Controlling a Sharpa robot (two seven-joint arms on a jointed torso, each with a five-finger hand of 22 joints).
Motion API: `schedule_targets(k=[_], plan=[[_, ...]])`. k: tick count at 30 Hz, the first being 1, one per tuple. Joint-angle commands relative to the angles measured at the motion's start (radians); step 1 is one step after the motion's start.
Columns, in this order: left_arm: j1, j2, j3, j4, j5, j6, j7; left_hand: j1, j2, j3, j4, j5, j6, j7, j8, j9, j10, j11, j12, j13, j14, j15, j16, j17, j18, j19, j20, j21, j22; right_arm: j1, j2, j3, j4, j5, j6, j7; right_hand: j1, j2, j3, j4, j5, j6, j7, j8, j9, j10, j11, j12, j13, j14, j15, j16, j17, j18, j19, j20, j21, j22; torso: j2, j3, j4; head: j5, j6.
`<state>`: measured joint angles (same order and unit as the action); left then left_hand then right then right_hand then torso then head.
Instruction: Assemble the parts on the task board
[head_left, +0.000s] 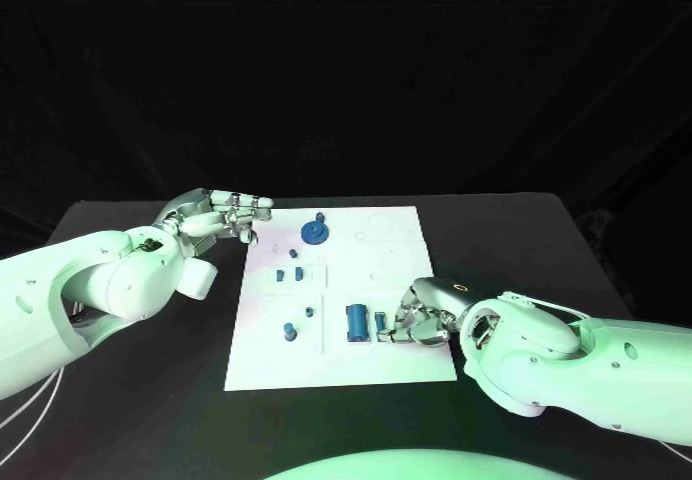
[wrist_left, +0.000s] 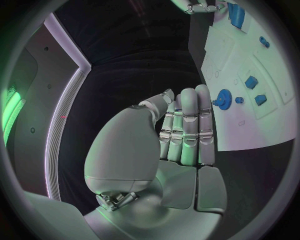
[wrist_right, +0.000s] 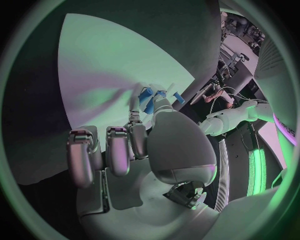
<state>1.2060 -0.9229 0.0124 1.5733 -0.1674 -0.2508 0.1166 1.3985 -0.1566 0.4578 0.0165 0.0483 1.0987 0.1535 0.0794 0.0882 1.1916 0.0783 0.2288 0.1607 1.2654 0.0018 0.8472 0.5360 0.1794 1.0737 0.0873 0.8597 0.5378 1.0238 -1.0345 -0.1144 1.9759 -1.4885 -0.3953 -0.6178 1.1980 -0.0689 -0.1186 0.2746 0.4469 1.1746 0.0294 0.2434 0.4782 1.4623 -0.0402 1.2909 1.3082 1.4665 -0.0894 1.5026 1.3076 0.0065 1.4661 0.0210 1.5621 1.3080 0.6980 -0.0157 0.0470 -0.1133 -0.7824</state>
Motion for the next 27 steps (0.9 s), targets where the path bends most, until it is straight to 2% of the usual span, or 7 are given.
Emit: schedule_targets(k=[1, 8, 27], plan=[[0.001, 0.001, 0.001, 0.001, 0.004, 0.016, 0.003, -0.002, 0.009, -0.005, 0.0, 0.003, 0.0, 0.001, -0.003, -0.001, -0.009, 0.0, 0.003, 0.001, -0.008, 0.0, 0.005, -0.001, 0.005, 0.002, 0.005, -0.005, -0.001, -0.004, -0.003, 0.0, 0.006, -0.014, 0.023, 0.03, 0.009, 0.0, -0.007, 0.002, -0.006, -0.004, 0.003, 0.004, 0.001, 0.01, 0.002, -0.004, 0.084, 0.079, -0.006, -0.001, 0.145, -0.004, 0.1, -0.004, -0.003, 0.26, 0.0, -0.0005, 0.0014, -0.003, 0.001], [0.001, 0.001, 0.0, 0.0, 0.004, 0.016, 0.003, -0.002, 0.009, -0.005, 0.0, 0.003, 0.0, 0.001, -0.003, -0.001, -0.009, 0.0, 0.003, 0.001, -0.008, 0.0, 0.005, -0.001, 0.005, 0.002, 0.005, -0.005, -0.001, -0.007, -0.006, 0.0, 0.006, -0.014, 0.026, 0.031, 0.011, 0.001, -0.009, 0.004, -0.011, -0.003, 0.003, 0.005, 0.001, 0.011, 0.002, -0.002, 0.085, 0.079, -0.006, -0.001, 0.146, -0.004, 0.101, -0.004, -0.001, 0.26, 0.0, -0.0008, 0.0035, -0.003, 0.0], [0.001, 0.002, 0.0, 0.001, 0.004, 0.017, 0.003, -0.002, 0.009, -0.005, 0.0, 0.003, 0.0, 0.001, -0.003, -0.001, -0.009, 0.0, 0.003, 0.001, -0.008, 0.0, 0.005, -0.001, 0.005, 0.002, 0.005, -0.005, -0.001, -0.008, 0.02, 0.0, -0.035, -0.019, 0.023, 0.022, 0.021, 0.017, -0.008, 0.008, -0.015, -0.001, 0.001, 0.007, 0.003, 0.015, 0.001, 0.005, 0.091, 0.08, -0.007, 0.002, 0.15, -0.006, 0.103, -0.004, 0.005, 0.262, 0.0, -0.0007, 0.0023, -0.004, -0.001]])
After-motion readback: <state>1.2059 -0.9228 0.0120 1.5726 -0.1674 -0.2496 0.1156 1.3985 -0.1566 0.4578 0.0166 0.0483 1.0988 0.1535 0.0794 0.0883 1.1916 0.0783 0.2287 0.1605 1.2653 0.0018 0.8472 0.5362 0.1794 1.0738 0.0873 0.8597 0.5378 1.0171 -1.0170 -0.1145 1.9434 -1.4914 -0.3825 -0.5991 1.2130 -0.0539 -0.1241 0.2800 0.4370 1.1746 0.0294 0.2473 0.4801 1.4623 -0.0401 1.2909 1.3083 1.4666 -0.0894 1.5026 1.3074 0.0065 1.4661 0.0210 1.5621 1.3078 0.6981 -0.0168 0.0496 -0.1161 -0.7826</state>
